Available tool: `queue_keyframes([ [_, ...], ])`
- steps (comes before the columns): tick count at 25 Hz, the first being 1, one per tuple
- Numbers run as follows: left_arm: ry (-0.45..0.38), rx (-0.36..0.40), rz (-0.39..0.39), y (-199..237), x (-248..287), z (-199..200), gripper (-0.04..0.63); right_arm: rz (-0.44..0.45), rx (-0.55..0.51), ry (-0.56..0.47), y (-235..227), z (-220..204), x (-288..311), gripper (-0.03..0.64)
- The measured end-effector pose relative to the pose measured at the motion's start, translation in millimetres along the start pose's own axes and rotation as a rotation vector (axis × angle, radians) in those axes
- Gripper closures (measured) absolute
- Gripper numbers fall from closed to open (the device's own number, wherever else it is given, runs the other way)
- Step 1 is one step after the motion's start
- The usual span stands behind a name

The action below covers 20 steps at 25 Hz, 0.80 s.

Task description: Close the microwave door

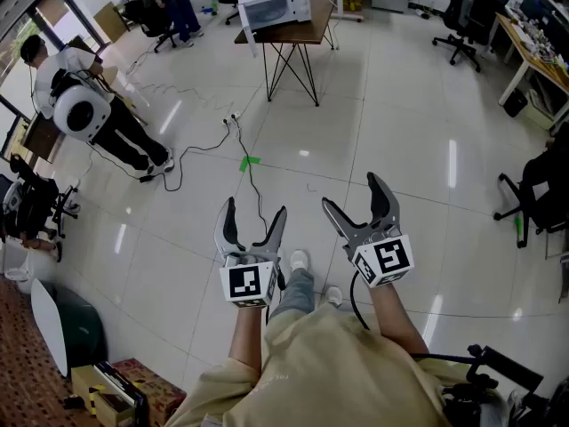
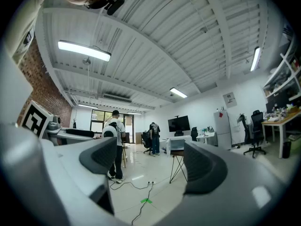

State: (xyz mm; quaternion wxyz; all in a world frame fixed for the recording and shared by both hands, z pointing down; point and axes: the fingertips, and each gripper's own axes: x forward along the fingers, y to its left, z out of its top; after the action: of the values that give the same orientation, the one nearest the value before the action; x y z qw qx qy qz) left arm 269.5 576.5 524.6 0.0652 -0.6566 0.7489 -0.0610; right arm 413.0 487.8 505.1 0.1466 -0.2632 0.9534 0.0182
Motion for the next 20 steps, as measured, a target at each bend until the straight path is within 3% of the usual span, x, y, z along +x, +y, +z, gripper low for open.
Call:
queue_keyframes([
  [2,-0.128,0.008,-0.004,13.6,16.7,5.3,0.160,-0.003,-0.001,0.006,-1.2,-6.8,13.9,0.184],
  [4,-0.185,0.004,-0.007,28.3,31.1,5.5,0.160,-0.005,-0.006,0.010,-1.1,-10.8,29.4,0.186],
  [12,-0.216,-0.046,-0.023,76.4,79.8,8.0,0.160,-0.004,-0.057,0.015,-0.4,-10.5,94.9,0.187],
  [20,-0.268,-0.043,-0.036,158.8,120.7,26.1,0.160,0.017,-0.098,0.010,26.9,-3.3,190.5,0.189],
])
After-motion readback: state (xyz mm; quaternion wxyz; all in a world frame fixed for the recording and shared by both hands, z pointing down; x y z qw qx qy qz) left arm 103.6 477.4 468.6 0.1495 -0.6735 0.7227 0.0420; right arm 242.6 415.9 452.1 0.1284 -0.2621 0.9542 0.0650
